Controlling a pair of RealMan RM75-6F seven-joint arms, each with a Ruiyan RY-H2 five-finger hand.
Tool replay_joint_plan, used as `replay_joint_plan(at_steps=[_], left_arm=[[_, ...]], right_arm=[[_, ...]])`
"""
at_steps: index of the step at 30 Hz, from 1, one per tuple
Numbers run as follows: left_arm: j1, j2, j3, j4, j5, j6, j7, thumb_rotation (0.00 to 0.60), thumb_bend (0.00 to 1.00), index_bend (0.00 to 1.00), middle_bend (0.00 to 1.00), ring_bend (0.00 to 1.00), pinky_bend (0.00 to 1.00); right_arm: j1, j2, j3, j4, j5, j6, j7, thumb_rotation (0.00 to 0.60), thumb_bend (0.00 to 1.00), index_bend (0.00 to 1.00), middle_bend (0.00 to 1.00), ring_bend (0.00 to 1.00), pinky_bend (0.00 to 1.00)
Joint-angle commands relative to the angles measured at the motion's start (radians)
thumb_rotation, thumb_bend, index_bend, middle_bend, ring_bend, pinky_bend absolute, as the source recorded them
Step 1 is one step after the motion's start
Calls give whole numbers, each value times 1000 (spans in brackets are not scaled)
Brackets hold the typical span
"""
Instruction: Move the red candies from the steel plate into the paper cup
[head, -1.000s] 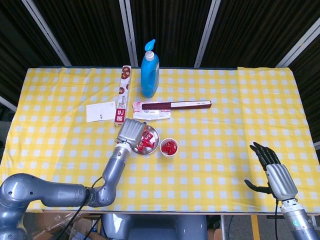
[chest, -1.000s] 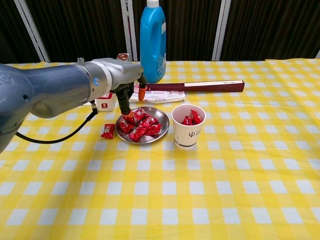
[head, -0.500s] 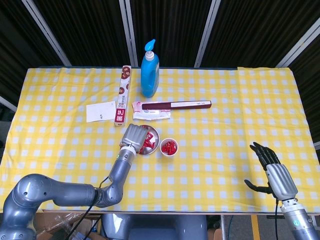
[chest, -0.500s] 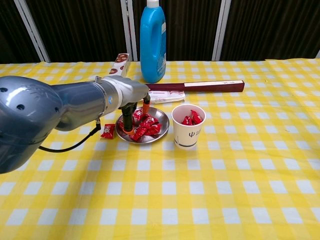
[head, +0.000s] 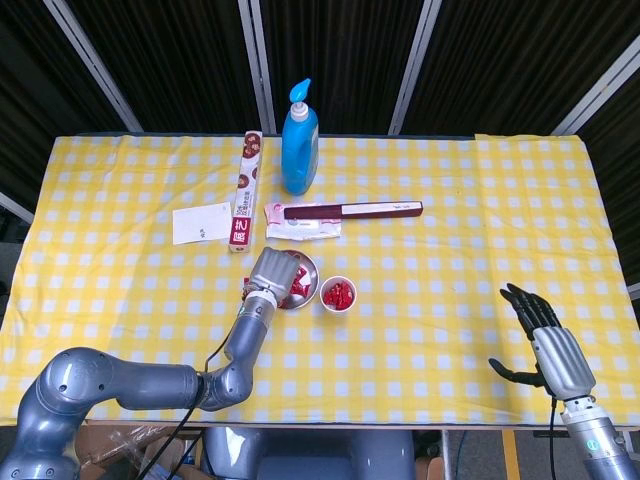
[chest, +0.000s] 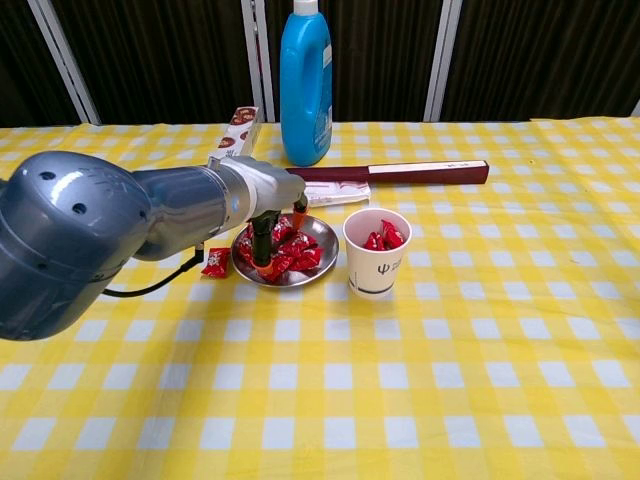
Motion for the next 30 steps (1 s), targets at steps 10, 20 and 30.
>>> replay_joint_plan(at_steps=[10,20,30], left_arm=[[5,-7,27,25,19,-30,-7,600,256,322,707,881,967],[11,-17,36,38,29,-37,-18,600,400,436,729,881,967],[25,1,34,18,58,-12,-37,600,439,489,755,881,967]], right_arm=[[0,1,-1,0,-2,0,2,600,277,0,0,0,0],[1,2,-1,-3,3,-6,3,600,277,0,0,0,0],[1,3,-2,-4,2,-6,2,600,277,0,0,0,0]])
